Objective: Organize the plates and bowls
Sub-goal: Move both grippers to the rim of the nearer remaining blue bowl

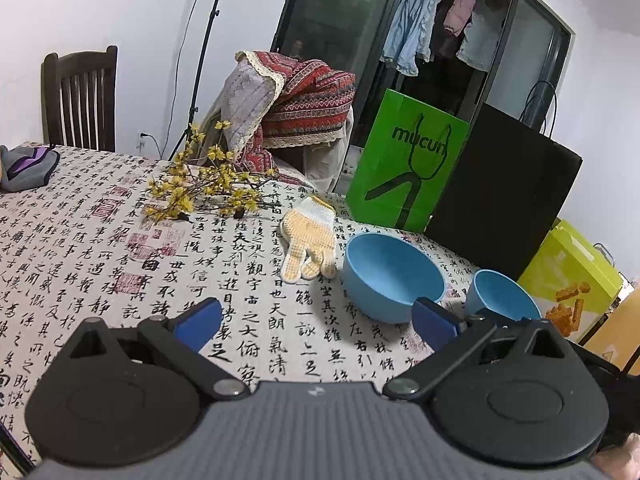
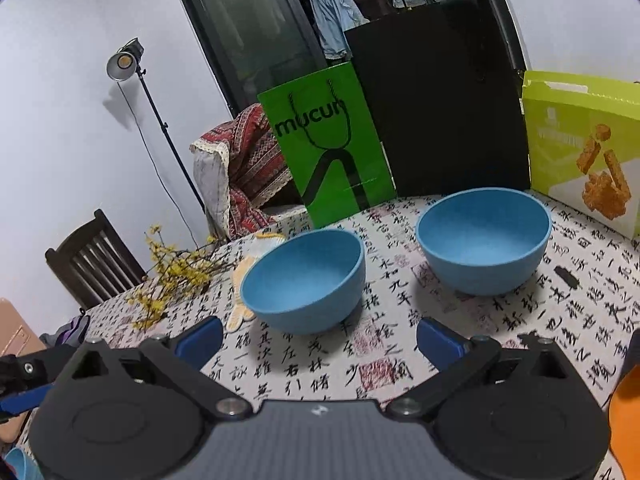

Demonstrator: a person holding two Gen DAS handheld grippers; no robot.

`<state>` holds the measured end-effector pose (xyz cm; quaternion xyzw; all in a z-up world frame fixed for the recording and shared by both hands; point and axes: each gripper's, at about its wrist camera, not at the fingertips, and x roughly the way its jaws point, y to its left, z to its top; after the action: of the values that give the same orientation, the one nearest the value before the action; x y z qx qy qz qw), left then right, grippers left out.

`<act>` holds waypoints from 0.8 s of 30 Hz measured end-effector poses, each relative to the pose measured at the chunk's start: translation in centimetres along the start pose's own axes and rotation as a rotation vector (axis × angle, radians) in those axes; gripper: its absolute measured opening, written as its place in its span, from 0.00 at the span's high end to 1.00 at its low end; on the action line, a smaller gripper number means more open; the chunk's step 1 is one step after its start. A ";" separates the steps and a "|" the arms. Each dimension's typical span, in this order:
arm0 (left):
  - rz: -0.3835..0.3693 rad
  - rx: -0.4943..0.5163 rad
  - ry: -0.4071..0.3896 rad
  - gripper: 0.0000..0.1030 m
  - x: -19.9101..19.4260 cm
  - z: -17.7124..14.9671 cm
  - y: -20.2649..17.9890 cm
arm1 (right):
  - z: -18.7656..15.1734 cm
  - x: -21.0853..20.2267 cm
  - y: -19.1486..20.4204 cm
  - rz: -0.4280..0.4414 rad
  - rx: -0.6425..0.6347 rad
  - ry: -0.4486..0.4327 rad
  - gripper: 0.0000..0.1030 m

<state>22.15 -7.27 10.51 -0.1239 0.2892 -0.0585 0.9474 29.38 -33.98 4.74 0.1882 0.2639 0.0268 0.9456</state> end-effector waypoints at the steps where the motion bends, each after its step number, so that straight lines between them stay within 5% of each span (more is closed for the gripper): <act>1: -0.002 0.000 0.000 0.00 0.2 0.2 -0.1 | 0.3 0.1 0.0 -0.003 -0.001 -0.002 0.00; 24: 0.005 -0.027 0.025 0.00 7.1 3.6 -3.0 | 7.1 5.6 -1.0 -0.079 -0.059 -0.023 0.00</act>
<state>29.95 -10.70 10.44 -0.1350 0.3021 -0.0538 0.9421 37.75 -36.47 7.29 0.1501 0.2593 -0.0047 0.9540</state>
